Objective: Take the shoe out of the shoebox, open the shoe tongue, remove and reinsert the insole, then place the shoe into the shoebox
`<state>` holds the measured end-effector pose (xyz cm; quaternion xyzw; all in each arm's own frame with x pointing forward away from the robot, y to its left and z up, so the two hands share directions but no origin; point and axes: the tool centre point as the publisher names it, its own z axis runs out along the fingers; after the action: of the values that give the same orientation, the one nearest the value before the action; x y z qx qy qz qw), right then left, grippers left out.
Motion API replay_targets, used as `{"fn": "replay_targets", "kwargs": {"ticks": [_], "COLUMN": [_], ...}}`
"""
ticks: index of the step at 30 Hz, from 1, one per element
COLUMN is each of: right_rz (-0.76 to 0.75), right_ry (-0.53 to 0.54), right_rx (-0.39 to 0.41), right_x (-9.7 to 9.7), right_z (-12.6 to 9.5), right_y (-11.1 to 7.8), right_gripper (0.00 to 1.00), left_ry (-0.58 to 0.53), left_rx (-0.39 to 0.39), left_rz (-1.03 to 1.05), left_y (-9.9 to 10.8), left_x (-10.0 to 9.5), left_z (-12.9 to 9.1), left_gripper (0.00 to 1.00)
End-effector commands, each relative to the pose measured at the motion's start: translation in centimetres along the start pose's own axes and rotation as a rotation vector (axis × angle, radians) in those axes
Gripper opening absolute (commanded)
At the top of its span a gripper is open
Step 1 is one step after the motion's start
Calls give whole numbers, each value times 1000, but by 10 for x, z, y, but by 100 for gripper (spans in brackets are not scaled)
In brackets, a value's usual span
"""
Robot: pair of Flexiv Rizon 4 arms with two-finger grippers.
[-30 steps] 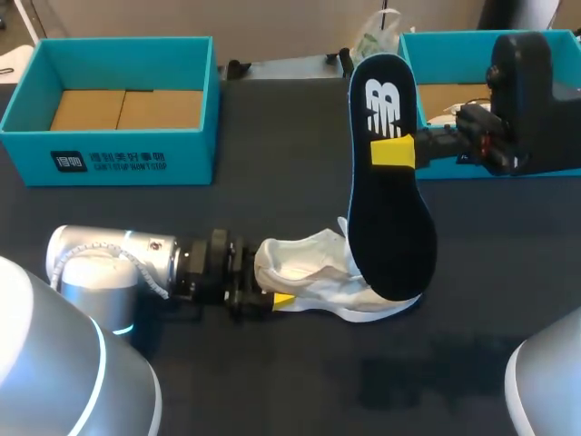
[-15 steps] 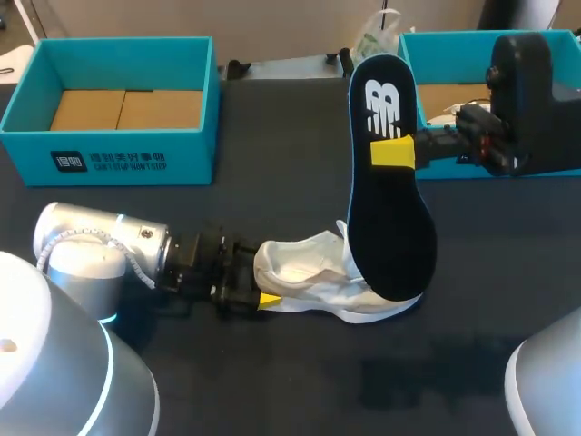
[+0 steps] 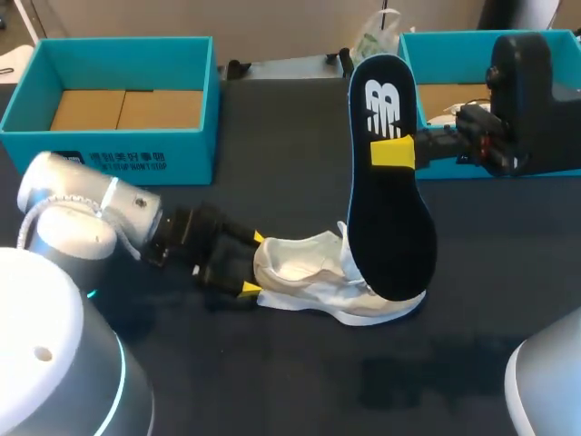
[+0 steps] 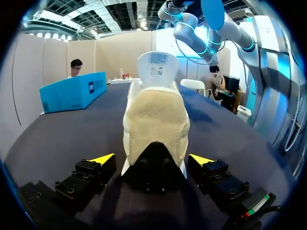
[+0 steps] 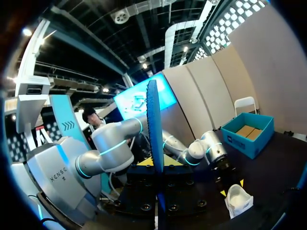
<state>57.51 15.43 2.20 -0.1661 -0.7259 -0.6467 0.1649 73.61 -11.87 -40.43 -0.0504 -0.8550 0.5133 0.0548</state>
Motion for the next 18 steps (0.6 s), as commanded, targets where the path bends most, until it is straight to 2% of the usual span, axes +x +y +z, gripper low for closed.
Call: {"fn": "replay_targets", "kwargs": {"ticks": [1,11,16,18], "right_rz": [1,1,1,1], "right_ry": [1,1,1,1], "right_rx": [2,2,2,2], "right_x": [-1,-1,-1,-1], "right_z": [2,2,2,2], "right_y": [1,1,1,1], "right_gripper": [0,0,0,0], "left_ry": [6,6,11,13], "left_rx": [-45,-45,-128,-209], "left_rz": [-2,-2,20,62], "left_y": [-5,-5,-14,-17], "left_x": [1,1,-2,-3], "left_z": [-7,-7,-21,-24], "left_gripper": [100,100,100,100]}}
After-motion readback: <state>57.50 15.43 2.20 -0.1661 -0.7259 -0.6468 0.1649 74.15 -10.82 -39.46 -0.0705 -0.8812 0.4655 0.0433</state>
